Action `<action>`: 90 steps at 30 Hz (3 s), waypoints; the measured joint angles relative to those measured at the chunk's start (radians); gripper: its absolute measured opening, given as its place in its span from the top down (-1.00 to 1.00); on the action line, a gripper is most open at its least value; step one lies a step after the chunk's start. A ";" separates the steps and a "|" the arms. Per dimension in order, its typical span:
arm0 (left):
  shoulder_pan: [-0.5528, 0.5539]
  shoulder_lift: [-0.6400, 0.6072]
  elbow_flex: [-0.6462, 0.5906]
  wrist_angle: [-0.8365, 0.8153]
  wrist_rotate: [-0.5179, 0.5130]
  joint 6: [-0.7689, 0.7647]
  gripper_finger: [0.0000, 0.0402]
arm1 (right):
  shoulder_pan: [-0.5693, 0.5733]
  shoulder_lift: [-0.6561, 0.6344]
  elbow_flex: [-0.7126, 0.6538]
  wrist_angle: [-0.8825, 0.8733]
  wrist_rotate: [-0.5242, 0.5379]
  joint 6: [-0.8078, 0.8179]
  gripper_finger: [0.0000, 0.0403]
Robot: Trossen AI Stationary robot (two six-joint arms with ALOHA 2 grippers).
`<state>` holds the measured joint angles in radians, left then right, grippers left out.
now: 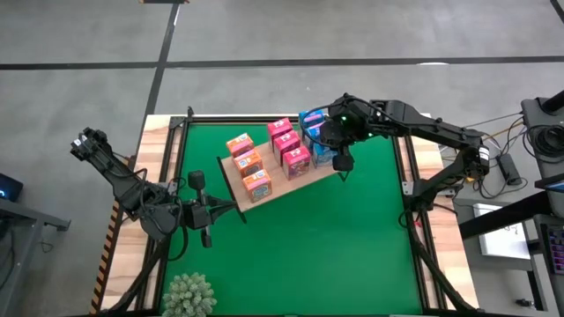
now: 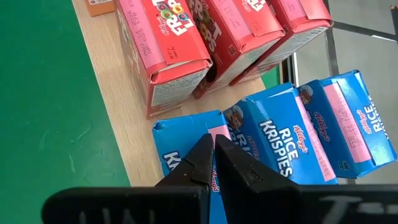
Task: Stack cereal on shelf
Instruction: Adjust the blue cereal box on the shelf, then return to Home Position
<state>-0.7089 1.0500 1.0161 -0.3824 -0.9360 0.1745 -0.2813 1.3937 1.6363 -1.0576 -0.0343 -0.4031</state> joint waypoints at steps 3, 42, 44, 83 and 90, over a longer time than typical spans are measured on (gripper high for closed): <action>0.000 0.000 0.000 0.000 0.000 0.000 0.99 | 0.000 0.000 0.000 0.000 0.000 -0.006 0.94; 0.000 -0.001 0.000 0.001 0.000 0.000 0.99 | -0.019 -0.119 -0.058 -0.160 0.195 0.141 0.94; 0.000 0.000 0.000 0.001 0.000 0.000 0.99 | -0.019 -0.108 -0.063 -0.153 0.195 0.131 0.94; 0.000 -0.130 -0.012 -0.122 0.072 0.072 1.00 | -0.017 -0.308 -0.235 0.093 0.121 0.117 0.94; 0.000 -0.276 -0.059 -0.129 0.272 0.063 1.00 | -0.007 -0.495 -0.479 0.340 0.105 0.139 0.94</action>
<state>-0.7090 0.7740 0.9573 -0.5110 -0.6636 0.2375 -0.2879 0.8985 1.1572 -0.7174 0.0704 -0.2646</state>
